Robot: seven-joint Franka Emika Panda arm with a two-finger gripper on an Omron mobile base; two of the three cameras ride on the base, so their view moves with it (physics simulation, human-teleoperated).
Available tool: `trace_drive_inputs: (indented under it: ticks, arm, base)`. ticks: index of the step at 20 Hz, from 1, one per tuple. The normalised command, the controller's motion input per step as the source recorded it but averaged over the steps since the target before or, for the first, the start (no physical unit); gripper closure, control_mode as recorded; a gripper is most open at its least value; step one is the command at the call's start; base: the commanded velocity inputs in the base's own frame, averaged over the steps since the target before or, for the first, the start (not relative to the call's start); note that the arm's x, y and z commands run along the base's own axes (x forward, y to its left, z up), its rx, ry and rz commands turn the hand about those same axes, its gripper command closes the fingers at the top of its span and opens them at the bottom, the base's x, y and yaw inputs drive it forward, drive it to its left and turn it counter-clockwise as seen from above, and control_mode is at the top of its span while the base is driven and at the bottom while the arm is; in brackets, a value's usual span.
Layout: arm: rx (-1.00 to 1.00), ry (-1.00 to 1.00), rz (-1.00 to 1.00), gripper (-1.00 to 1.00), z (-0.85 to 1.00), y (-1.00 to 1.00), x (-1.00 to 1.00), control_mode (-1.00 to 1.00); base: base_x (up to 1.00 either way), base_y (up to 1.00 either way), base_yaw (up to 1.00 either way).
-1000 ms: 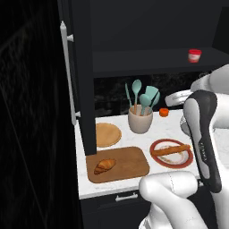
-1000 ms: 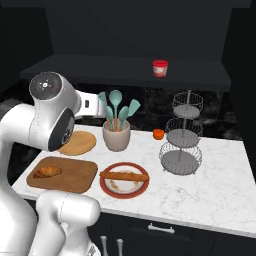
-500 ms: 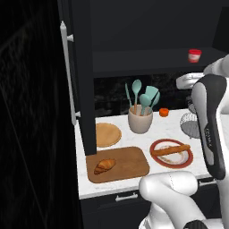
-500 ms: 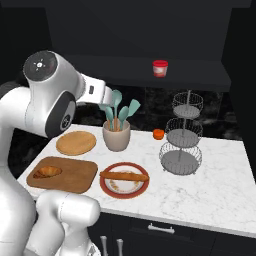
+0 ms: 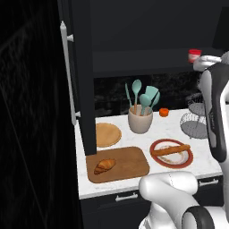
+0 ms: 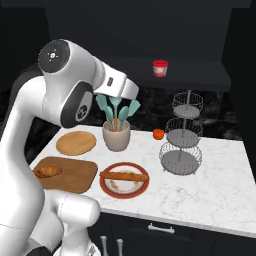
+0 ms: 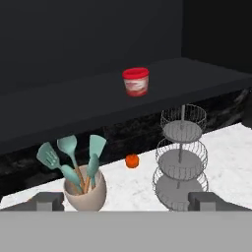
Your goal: From the different types of pastries on the counter, select a croissant and place it on the cutting board. Then retrieve a jar of jam from the cabinet and place it alongside the croissant on the cutting board.
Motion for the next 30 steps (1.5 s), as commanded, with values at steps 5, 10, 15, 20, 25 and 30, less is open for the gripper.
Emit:
trace_drive_inputs:
  ticks: [5,10,15,20,25,30]
  arm:
    - [0.01,-0.21,-0.30,-1.00,0.41,-0.31,0.02,-1.00]
    - [-0.07,-0.17,-0.06,-1.00,-0.14,0.00,0.21,-1.00]
    - [-0.25,-0.56,-0.10,-1.00,-0.09,0.01,0.27,-1.00]
    - [0.00,0.00,-0.02,-1.00,-0.05,0.00,0.38,-1.00]
    - [-0.03,0.09,-0.16,-1.00,0.18,0.27,0.76,-1.00]
    - [0.01,0.14,0.00,-1.00,0.33,-0.03,0.26,-1.00]
  base:
    - [0.00,0.00,0.00]
    - [0.00,0.00,0.00]
    - [0.00,0.00,0.00]
    - [0.00,0.00,0.00]
    - [0.00,0.00,0.00]
    - [0.00,0.00,0.00]
